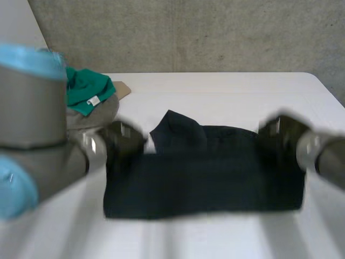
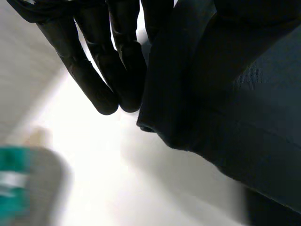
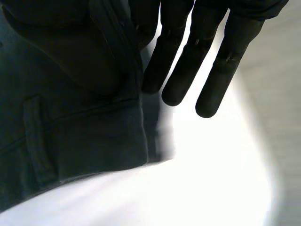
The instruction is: Fold the laundry.
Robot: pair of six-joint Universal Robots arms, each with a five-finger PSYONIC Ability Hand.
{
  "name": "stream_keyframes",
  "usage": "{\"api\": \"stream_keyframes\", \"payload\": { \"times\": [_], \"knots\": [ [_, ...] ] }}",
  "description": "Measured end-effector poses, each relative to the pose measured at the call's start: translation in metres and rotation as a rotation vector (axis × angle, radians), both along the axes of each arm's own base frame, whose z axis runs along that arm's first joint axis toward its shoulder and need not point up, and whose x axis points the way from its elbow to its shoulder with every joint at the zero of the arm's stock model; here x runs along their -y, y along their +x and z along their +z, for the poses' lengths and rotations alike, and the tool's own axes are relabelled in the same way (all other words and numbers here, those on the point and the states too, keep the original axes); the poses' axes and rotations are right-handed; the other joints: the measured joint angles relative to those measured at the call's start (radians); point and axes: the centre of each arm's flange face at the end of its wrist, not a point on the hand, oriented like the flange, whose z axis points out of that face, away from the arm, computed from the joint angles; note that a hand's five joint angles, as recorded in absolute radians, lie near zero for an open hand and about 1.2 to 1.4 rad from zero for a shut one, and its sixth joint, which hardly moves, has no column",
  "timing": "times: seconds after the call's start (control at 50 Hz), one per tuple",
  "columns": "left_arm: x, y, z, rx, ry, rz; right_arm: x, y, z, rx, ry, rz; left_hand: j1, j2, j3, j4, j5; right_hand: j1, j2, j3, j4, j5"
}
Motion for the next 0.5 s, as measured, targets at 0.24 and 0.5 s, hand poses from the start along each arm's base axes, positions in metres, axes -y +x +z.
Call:
{"api": "stream_keyframes", "payload": {
  "times": [0.24, 0.5],
  "knots": [
    [0.058, 0.006, 0.214, -0.567, -0.752, 0.143, 0.053, 0.029, 0.208, 0.602, -0.942, 0.025, 0.000, 0.000, 0.000, 0.002, 0.000, 0.000, 0.000, 0.001, 0.000, 0.008],
    [0.050, 0.024, 0.195, -0.586, -0.613, 0.163, 0.056, 0.047, 0.150, 0.578, -0.704, 0.070, 0.000, 0.002, 0.002, 0.003, 0.000, 0.000, 0.005, 0.004, 0.000, 0.019]
  ]
}}
